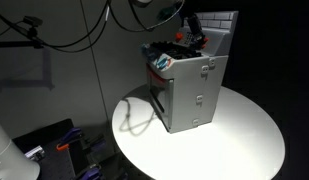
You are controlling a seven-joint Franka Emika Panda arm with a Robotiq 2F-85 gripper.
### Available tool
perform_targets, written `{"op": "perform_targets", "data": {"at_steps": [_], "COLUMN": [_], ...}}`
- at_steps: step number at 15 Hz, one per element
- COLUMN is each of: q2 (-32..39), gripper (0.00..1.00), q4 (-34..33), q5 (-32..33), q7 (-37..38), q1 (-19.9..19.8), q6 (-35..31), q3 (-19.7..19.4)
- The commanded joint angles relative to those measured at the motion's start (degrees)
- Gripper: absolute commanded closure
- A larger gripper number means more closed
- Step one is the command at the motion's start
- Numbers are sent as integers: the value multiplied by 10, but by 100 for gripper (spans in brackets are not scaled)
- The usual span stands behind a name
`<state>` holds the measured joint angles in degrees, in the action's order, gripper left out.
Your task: Push the top right orange button on the stove
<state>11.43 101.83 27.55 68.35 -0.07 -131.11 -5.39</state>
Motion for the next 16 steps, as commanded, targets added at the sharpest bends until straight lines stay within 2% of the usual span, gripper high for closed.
{"op": "perform_targets", "data": {"at_steps": [1,16], "q2": [17,71], "gripper": [0,0], "q4": [-29,-88], "q5": [4,11], "q7": [9,25], "q1": [9,16], "q6": [20,3], "q3": [-8,-28]}}
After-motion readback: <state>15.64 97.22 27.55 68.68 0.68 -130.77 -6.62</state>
